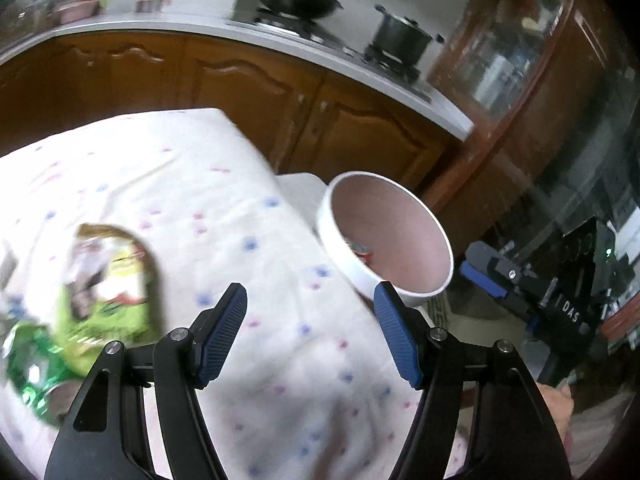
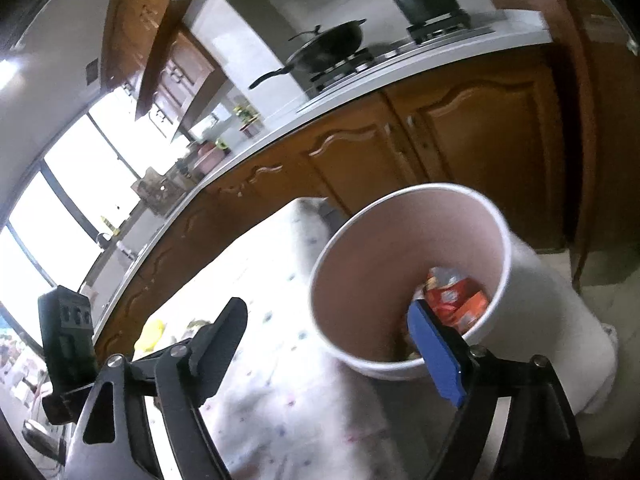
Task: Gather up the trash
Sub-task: 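Move both tools back over the remaining trash on the table, then grasp the crumpled pink-clear plastic with the left tool while the right tool grasps the green snack pouch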
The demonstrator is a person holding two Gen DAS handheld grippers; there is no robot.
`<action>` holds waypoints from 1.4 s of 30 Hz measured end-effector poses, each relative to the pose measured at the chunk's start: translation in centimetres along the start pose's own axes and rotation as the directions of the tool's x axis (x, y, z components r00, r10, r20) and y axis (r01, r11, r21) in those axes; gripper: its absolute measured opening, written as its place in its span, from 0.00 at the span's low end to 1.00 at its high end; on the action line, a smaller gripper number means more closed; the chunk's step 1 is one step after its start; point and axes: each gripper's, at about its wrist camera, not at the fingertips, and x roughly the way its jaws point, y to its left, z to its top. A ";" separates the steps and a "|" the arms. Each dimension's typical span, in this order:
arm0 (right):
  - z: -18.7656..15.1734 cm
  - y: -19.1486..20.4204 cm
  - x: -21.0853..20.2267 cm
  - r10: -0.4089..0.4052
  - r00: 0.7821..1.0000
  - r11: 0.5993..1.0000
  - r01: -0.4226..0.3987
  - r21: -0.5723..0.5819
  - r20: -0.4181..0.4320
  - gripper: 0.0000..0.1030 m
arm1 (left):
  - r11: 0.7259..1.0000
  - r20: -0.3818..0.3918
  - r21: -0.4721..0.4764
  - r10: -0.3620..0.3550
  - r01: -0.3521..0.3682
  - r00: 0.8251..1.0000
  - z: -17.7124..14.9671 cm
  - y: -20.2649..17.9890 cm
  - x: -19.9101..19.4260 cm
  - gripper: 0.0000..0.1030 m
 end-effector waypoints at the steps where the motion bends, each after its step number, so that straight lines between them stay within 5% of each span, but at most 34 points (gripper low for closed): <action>1: -0.3 0.5 0.2 0.008 1.000 1.000 -0.008 -0.003 -0.005 0.84 | 1.000 0.009 -0.009 0.003 -0.003 1.000 -0.2 0.5 -0.6 0.65; 25: -6.6 9.3 5.0 0.132 0.976 0.985 -0.149 -0.089 -0.175 0.88 | 0.970 0.102 -0.210 0.144 -0.120 0.984 -6.7 10.6 -9.8 0.65; 42: -7.9 14.1 9.2 0.173 0.953 0.969 -0.210 -0.129 -0.249 0.88 | 0.907 0.097 -0.365 0.259 -0.208 0.961 -7.5 19.0 -11.8 0.65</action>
